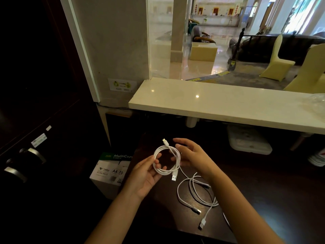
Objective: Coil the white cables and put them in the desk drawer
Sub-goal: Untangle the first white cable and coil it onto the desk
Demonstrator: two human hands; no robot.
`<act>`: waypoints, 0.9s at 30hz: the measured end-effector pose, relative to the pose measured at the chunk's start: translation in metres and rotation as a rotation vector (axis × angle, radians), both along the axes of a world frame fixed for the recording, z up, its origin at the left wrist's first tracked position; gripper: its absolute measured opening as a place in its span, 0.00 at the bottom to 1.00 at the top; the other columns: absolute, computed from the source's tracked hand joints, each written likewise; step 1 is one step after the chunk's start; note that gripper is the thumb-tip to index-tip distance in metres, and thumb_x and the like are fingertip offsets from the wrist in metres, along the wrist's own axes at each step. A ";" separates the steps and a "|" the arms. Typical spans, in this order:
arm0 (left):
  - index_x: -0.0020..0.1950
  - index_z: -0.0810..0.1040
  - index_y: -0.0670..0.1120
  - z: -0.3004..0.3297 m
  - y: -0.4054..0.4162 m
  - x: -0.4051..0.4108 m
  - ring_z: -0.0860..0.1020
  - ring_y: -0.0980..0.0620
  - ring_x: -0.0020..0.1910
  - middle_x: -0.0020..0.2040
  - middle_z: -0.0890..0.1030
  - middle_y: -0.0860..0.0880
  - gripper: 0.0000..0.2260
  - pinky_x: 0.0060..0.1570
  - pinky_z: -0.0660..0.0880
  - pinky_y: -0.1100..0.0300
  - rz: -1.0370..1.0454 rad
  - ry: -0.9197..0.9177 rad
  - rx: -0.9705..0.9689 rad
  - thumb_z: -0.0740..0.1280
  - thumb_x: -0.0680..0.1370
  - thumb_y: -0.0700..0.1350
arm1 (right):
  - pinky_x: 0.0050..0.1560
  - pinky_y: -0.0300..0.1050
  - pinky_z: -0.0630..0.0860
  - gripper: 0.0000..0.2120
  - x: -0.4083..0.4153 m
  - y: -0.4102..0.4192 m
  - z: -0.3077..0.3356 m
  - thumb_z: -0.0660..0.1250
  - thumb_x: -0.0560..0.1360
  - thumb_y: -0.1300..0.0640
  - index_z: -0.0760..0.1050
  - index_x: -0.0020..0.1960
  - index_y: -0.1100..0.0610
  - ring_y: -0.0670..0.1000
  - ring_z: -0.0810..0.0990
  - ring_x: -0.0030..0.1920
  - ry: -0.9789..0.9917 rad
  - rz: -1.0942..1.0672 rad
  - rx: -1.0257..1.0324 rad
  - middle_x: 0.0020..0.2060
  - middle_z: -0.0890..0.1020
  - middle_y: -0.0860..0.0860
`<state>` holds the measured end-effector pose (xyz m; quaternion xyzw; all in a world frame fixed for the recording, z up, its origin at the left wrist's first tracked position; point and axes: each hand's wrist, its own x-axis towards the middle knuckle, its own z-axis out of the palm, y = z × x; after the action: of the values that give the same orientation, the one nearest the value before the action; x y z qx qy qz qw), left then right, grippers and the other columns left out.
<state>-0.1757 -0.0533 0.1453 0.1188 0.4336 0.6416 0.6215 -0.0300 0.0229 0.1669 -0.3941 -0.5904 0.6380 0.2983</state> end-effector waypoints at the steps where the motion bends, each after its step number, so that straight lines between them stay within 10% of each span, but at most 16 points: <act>1: 0.50 0.78 0.39 -0.001 0.000 0.000 0.75 0.55 0.31 0.30 0.74 0.50 0.09 0.38 0.81 0.59 0.019 -0.029 0.002 0.59 0.79 0.39 | 0.45 0.44 0.79 0.14 0.001 -0.003 -0.003 0.60 0.78 0.59 0.71 0.63 0.55 0.51 0.82 0.44 0.033 -0.032 -0.023 0.48 0.82 0.55; 15: 0.48 0.77 0.40 -0.005 0.002 -0.007 0.78 0.59 0.27 0.26 0.76 0.51 0.09 0.33 0.80 0.61 0.097 -0.119 0.056 0.57 0.79 0.40 | 0.38 0.38 0.75 0.06 -0.001 -0.027 -0.026 0.65 0.74 0.66 0.79 0.43 0.60 0.45 0.78 0.32 0.117 -0.073 -0.085 0.32 0.82 0.52; 27: 0.48 0.77 0.40 -0.003 0.002 -0.006 0.77 0.59 0.26 0.26 0.75 0.51 0.10 0.36 0.81 0.60 0.153 -0.077 0.104 0.56 0.80 0.40 | 0.33 0.36 0.70 0.06 -0.016 -0.031 -0.024 0.64 0.76 0.62 0.80 0.46 0.61 0.44 0.74 0.28 0.090 -0.198 -0.045 0.25 0.79 0.47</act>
<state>-0.1815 -0.0509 0.1424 0.0928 0.3834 0.7128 0.5800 -0.0462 -0.0082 0.1432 -0.4280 -0.5203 0.6355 0.3773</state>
